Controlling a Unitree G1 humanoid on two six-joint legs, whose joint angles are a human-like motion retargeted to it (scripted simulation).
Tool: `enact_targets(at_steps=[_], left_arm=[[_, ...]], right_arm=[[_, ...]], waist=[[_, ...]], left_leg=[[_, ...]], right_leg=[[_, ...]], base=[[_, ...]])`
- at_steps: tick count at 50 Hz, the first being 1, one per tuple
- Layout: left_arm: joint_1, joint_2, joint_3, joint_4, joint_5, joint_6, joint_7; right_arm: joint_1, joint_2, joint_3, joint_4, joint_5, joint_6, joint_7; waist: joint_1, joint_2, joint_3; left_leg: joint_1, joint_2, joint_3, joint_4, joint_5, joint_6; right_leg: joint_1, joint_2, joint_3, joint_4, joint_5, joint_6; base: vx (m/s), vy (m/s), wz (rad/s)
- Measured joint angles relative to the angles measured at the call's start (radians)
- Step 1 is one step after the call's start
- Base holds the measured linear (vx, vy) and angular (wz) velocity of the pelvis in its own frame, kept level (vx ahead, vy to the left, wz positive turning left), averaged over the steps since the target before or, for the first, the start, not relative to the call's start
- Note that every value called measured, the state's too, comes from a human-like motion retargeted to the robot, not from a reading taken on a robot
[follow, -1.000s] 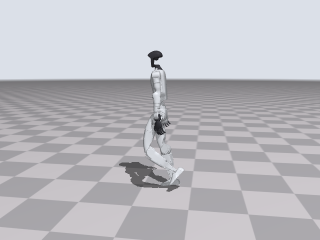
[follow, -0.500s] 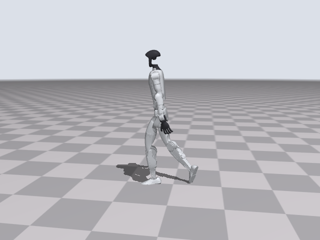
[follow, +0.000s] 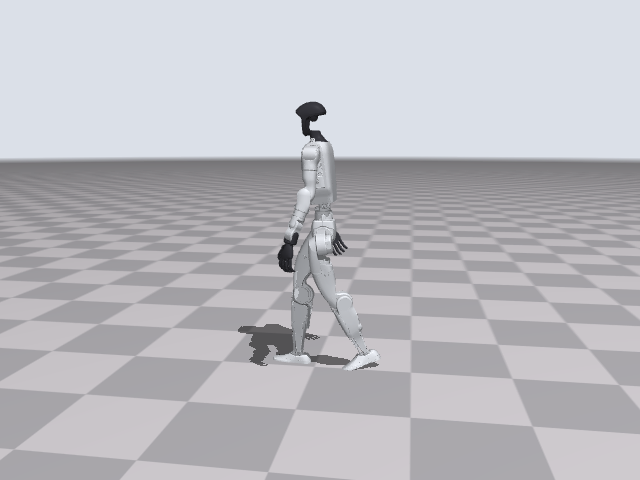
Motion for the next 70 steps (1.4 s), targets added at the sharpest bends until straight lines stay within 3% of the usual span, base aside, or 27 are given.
enact_targets(at_steps=[3, 8, 10, 14, 17, 20, 23, 25, 27, 28, 30, 33, 35, 37, 40, 43, 45, 47, 50, 53, 55, 57, 58, 61, 64, 67, 70], left_arm=[[0.069, -0.034, 0.043, 0.003, 0.037, 0.0, 0.0], [0.111, -0.048, 0.111, 0.114, 0.083, 0.04, -0.044], [0.109, -0.036, 0.118, 0.171, 0.079, 0.058, -0.068], [0.116, -0.013, 0.177, 0.249, 0.03, 0.097, -0.056], [0.123, -0.015, 0.239, 0.271, -0.029, 0.098, -0.025], [0.142, -0.04, 0.267, 0.273, -0.077, 0.076, 0.0], [0.153, -0.047, 0.27, 0.275, -0.08, 0.076, 0.014], [0.151, -0.052, 0.263, 0.281, -0.059, 0.081, 0.005], [0.158, -0.056, 0.254, 0.293, -0.026, 0.092, -0.016], [0.167, -0.058, 0.252, 0.301, -0.007, 0.1, -0.029], [0.166, -0.054, 0.248, 0.302, 0.054, 0.123, -0.072], [0.143, -0.053, 0.228, 0.279, 0.104, 0.133, -0.111], [0.126, -0.058, 0.181, 0.241, 0.108, 0.128, -0.108], [0.109, -0.07, 0.134, 0.182, 0.099, 0.107, -0.09], [0.065, -0.092, 0.065, 0.099, 0.089, 0.072, -0.067], [0.0, -0.106, -0.011, 0.029, 0.079, 0.049, -0.068], [-0.031, -0.119, -0.069, -0.007, 0.066, 0.024, -0.071], [-0.053, -0.126, -0.125, -0.039, 0.05, -0.012, -0.08], [-0.066, -0.137, -0.2, -0.071, 0.049, -0.055, -0.096], [-0.066, -0.135, -0.245, -0.066, 0.087, -0.061, -0.113], [-0.078, -0.122, -0.244, -0.048, 0.131, -0.053, -0.126], [-0.082, -0.112, -0.237, -0.028, 0.169, -0.031, -0.116], [-0.083, -0.109, -0.23, -0.017, 0.181, -0.015, -0.101], [-0.092, -0.101, -0.176, 0.016, 0.178, 0.046, -0.047], [-0.086, -0.111, -0.11, 0.039, 0.109, 0.077, -0.007], [-0.042, -0.118, -0.013, 0.078, -0.008, 0.068, 0.033], [0.006, -0.101, 0.097, 0.152, -0.113, 0.072, 0.08]], right_arm=[[-0.002, 0.002, -0.015, -0.024, 0.013, 0.009, -0.037], [0.005, 0.014, -0.05, -0.156, 0.136, -0.073, -0.236], [-0.005, 0.005, -0.056, -0.197, 0.183, -0.123, -0.26], [-0.068, -0.022, -0.045, -0.23, 0.198, -0.136, -0.208], [-0.135, -0.042, -0.029, -0.261, 0.162, -0.111, -0.174], [-0.168, -0.06, -0.012, -0.314, 0.138, -0.117, -0.178], [-0.175, -0.066, -0.003, -0.365, 0.138, -0.138, -0.191], [-0.174, -0.069, -0.005, -0.393, 0.134, -0.154, -0.184], [-0.165, -0.058, -0.021, -0.402, 0.099, -0.15, -0.147], [-0.158, -0.05, -0.037, -0.391, 0.079, -0.133, -0.14], [-0.159, -0.025, -0.099, -0.343, 0.064, -0.096, -0.176], [-0.139, -0.004, -0.116, -0.237, 0.209, -0.119, -0.245], [-0.115, -0.015, -0.134, -0.176, 0.297, -0.122, -0.196], [-0.083, -0.029, -0.162, -0.155, 0.28, -0.08, -0.109], [-0.04, -0.055, -0.201, -0.128, 0.22, -0.047, -0.057], [-0.016, -0.072, -0.209, -0.065, 0.248, -0.044, -0.112], [0.005, -0.08, -0.212, -0.018, 0.271, -0.038, -0.123], [0.016, -0.083, -0.217, 0.024, 0.275, -0.031, -0.097], [0.039, -0.085, -0.208, 0.076, 0.28, -0.019, -0.052], [0.05, -0.086, -0.181, 0.131, 0.284, -0.005, -0.033], [0.034, -0.085, -0.169, 0.161, 0.268, 0.004, -0.04], [0.028, -0.087, -0.169, 0.158, 0.241, 0.012, -0.055], [0.026, -0.092, -0.169, 0.149, 0.228, 0.012, -0.061], [0.002, -0.125, -0.158, 0.117, 0.201, 0.014, -0.093], [-0.051, -0.195, -0.145, 0.114, 0.19, 0.044, -0.15], [-0.118, -0.239, -0.136, 0.122, 0.183, 0.097, -0.244], [-0.166, -0.227, -0.144, 0.093, 0.174, 0.083, -0.312]], waist=[[0.001, 0.009, 0.006], [0.065, -0.037, 0.03], [0.1, -0.05, 0.037], [0.169, -0.038, 0.061], [0.191, -0.018, 0.054], [0.175, -0.023, 0.021], [0.178, 0.009, 0.008], [0.179, 0.017, 0.009], [0.172, -0.001, -0.006], [0.188, -0.018, -0.013], [0.23, -0.017, -0.025], [0.263, -0.017, -0.026], [0.263, 0.027, -0.032], [0.232, 0.072, -0.031], [0.2, 0.121, -0.036], [0.171, 0.131, -0.039], [0.149, 0.112, -0.026], [0.14, 0.091, -0.012], [0.127, 0.063, 0.002], [0.088, 0.04, 0.008], [0.092, 0.038, 0.004], [0.158, 0.039, -0.003], [0.19, 0.036, -0.001], [0.301, 0.044, 0.014], [0.33, 0.067, 0.029], [0.289, 0.089, 0.025], [0.212, 0.1, 0.0]], left_leg=[[0.025, 0.039, 0.047, 0.105, 0.091, 0.0], [-0.109, 0.087, 0.032, 0.544, 0.334, 0.0], [-0.232, 0.112, -0.028, 0.779, 0.287, 0.0], [-0.352, 0.323, 0.068, 0.982, 0.054, 0.0], [-0.442, 0.369, 0.195, 0.903, 0.005, 0.0], [-0.556, 0.174, 0.285, 0.553, 0.094, 0.0], [-0.558, 0.136, 0.43, 0.222, 0.198, -0.17], [-0.556, 0.121, 0.545, 0.121, 0.3, -0.134], [-0.538, 0.093, 0.61, 0.112, 0.216, -0.021], [-0.496, 0.086, 0.649, 0.128, 0.14, -0.005], [-0.59, 0.108, 0.4, 0.255, 0.068, 0.0], [-0.49, 0.142, 0.492, 0.261, 0.008, 0.0], [-0.48, 0.14, 0.361, 0.232, 0.022, 0.0], [-0.445, 0.15, 0.288, 0.196, 0.04, 0.0], [-0.433, 0.149, 0.166, 0.16, 0.067, 0.0], [-0.462, 0.136, 0.047, 0.147, 0.099, -0.002], [-0.441, 0.081, -0.034, 0.138, 0.104, 0.0], [-0.434, 0.038, -0.11, 0.138, 0.114, 0.0], [-0.433, -0.033, -0.25, 0.151, 0.124, 0.0], [-0.42, -0.111, -0.41, 0.168, 0.136, -0.011], [-0.442, -0.133, -0.499, 0.19, 0.137, -0.04], [-0.46, -0.14, -0.541, 0.18, 0.143, -0.078], [-0.465, -0.152, -0.567, 0.169, 0.15, -0.094], [-0.485, -0.145, -0.599, 0.129, 0.15, -0.151], [-0.512, -0.113, -0.487, 0.092, 0.155, -0.172], [-0.517, -0.006, -0.117, 0.06, 0.107, -0.158], [-0.496, 0.088, 0.197, 0.039, 0.082, -0.21]], right_leg=[[0.049, 0.01, 0.068, 0.062, -0.083, 0.05], [0.245, -0.022, 0.016, -0.032, -0.171, 0.03], [0.291, -0.017, 0.041, -0.059, -0.19, 0.026], [0.405, 0.013, -0.009, -0.121, -0.239, 0.021], [0.458, 0.011, -0.06, -0.176, -0.243, 0.065], [0.455, -0.074, -0.147, -0.218, -0.209, 0.152], [0.495, -0.035, -0.223, -0.236, -0.235, 0.187], [0.543, -0.026, -0.295, -0.248, -0.252, 0.225], [0.582, -0.051, -0.333, -0.237, -0.266, 0.277], [0.61, -0.071, -0.313, -0.224, -0.274, 0.304], [0.628, -0.068, -0.284, -0.184, -0.237, 0.361], [0.659, -0.114, -0.356, -0.054, -0.039, 0.435], [0.627, -0.096, -0.343, 0.087, 0.125, 0.433], [0.558, -0.076, -0.316, 0.279, 0.172, 0.399], [0.428, -0.105, -0.293, 0.509, 0.083, 0.455], [0.248, -0.111, -0.212, 0.584, 0.046, 0.456], [0.205, -0.173, -0.153, 0.554, 0.01, 0.447], [0.173, -0.232, -0.114, 0.462, -0.037, 0.354], [0.168, -0.21, 0.074, 0.204, -0.061, 0.204], [0.26, -0.147, 0.356, -0.026, -0.075, 0.219], [0.317, -0.217, 0.198, -0.055, -0.123, 0.305], [0.376, -0.236, -0.045, -0.115, -0.149, 0.271], [0.407, -0.209, -0.082, -0.152, -0.157, 0.243], [0.449, -0.192, -0.195, -0.198, -0.174, 0.255], [0.48, -0.155, -0.31, -0.238, -0.191, 0.243], [0.519, -0.112, -0.428, -0.279, -0.212, 0.238], [0.536, -0.078, -0.555, -0.304, -0.226, 0.25]], base=[[0.84, -0.17, 0.28], [0.73, -0.25, 0.26], [0.65, -0.38, 0.6], [0.61, -0.24, 0.31], [0.44, 0.47, 0.61], [0.02, 0.74, 1.39], [0.41, 0.22, 1.01], [0.51, 0.07, 0.82], [0.81, 0.01, 0.49], [0.91, -0.1, -0.24], [0.71, -0.06, -0.4], [0.57, 0.04, 0.45], [0.45, 0.13, 2.04], [0.46, 0.1, 2.58], [0.27, 0.0, 2.66], [0.16, -0.17, 2.9], [0.2, -0.11, 3.21], [0.18, -0.18, 3.11], [0.1, -0.22, 3.26], [0.05, -0.28, 3.79], [-0.08, -0.3, 3.23], [-0.18, -0.25, 2.29], [-0.28, -0.24, 2.0], [-0.41, -0.27, 1.81], [-0.42, -0.2, 2.72], [-0.28, -0.08, 2.7], [-0.24, -0.04, 2.44]])
